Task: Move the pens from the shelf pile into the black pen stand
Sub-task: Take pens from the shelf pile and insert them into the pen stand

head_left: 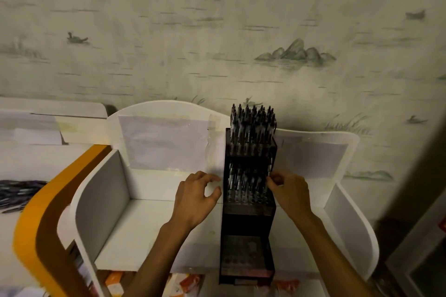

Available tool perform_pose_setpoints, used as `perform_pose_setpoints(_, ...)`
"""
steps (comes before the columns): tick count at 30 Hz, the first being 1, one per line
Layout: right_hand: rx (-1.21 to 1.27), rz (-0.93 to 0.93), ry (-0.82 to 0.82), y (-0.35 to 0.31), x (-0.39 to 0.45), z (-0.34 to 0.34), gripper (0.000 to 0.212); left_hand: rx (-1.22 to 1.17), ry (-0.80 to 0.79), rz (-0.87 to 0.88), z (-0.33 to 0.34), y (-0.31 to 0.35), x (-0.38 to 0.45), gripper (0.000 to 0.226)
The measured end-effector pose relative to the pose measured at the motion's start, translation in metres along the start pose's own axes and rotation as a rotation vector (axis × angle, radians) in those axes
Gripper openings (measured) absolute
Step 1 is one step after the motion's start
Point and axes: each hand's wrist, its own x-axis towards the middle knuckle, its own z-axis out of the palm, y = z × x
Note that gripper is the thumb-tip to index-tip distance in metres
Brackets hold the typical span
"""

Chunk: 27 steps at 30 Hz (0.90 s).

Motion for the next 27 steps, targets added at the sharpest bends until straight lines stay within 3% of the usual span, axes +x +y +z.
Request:
perform_pose_setpoints(5, -0.071, 0.066, -0.112, 0.002, -0.002, -0.002, 0.007, 0.016, -0.023, -0.016, 0.000, 0.002, -0.003, 0.024)
perform_pose_setpoints(17, -0.077, 0.097, -0.139, 0.014, -0.011, 0.002, 0.011, 0.055, -0.034, -0.034, 0.000, 0.007, -0.011, 0.024)
perform_pose_setpoints(27, -0.014, -0.129, -0.284, -0.035, -0.043, 0.013, 0.011, 0.215, -0.028, -0.018, -0.032, 0.000, -0.033, 0.039)
